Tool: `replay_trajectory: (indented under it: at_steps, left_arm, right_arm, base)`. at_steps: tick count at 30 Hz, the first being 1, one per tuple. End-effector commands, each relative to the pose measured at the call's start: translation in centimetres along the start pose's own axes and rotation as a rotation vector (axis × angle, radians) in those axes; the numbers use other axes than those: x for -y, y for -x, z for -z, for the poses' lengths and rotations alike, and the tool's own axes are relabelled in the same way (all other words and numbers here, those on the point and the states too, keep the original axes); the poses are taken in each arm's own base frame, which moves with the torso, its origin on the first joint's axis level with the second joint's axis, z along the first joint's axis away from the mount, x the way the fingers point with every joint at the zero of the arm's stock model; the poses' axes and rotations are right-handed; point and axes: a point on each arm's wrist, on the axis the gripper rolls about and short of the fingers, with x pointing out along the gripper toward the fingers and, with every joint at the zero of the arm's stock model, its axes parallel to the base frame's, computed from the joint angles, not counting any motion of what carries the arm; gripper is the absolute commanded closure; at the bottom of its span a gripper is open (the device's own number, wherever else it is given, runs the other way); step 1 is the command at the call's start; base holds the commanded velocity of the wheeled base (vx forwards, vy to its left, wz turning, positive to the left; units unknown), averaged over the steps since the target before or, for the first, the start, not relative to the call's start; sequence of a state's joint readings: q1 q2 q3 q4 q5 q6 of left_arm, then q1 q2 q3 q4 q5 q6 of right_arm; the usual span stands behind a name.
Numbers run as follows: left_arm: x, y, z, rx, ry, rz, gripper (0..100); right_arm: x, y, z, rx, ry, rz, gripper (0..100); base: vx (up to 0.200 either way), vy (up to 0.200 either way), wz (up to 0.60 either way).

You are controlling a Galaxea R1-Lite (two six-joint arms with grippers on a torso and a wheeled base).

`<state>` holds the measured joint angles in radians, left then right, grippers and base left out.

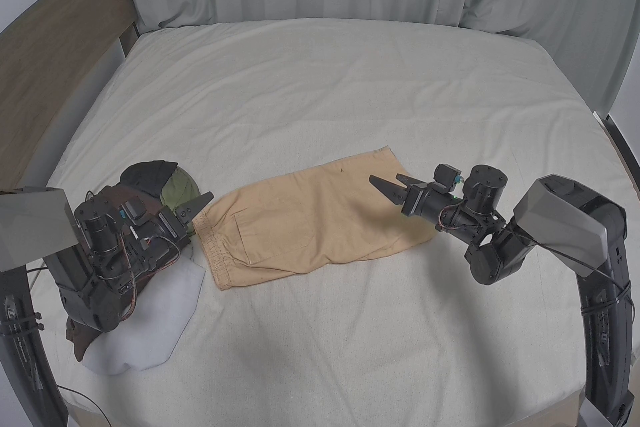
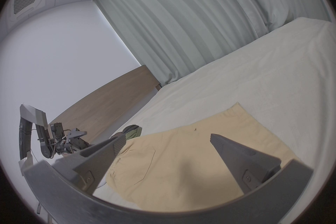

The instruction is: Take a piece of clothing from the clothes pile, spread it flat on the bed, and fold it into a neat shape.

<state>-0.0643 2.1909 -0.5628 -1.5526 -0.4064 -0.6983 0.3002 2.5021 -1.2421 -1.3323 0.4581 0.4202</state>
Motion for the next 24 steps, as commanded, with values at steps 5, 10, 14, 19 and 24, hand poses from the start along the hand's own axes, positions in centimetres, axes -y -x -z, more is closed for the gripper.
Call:
replay_trajectory:
  at_steps: [5,10,14,19,24]
  left_arm:
    - [2.5,0.9,-0.8,0.019,-0.025,0.054,0]
    - [3.6,1.4,-1.0,0.020,-0.035,0.083,0]
    - [4.6,1.8,-1.5,0.035,-0.052,0.107,0]
    - [5.9,2.3,-1.1,0.022,-0.086,0.138,0]
    - [7.2,2.8,-0.7,0.014,-0.136,0.168,0]
  right_arm:
    - [-0.6,1.5,1.0,-0.030,-0.016,0.011,0]
    - [-0.8,2.1,1.8,-0.044,-0.023,0.012,0]
    - [-1.2,2.4,2.4,-0.058,-0.029,0.008,0]
    - [-2.2,3.1,3.5,-0.075,-0.034,-0.008,0]
    - [-2.7,4.1,4.7,-0.105,-0.047,-0.006,0]
  base:
    - [0.000,0.000,0.00]
    - [0.000,0.000,0.00]
    - [0.000,0.000,0.00]
    - [0.000,0.000,0.00]
    - [0.000,0.000,0.00]
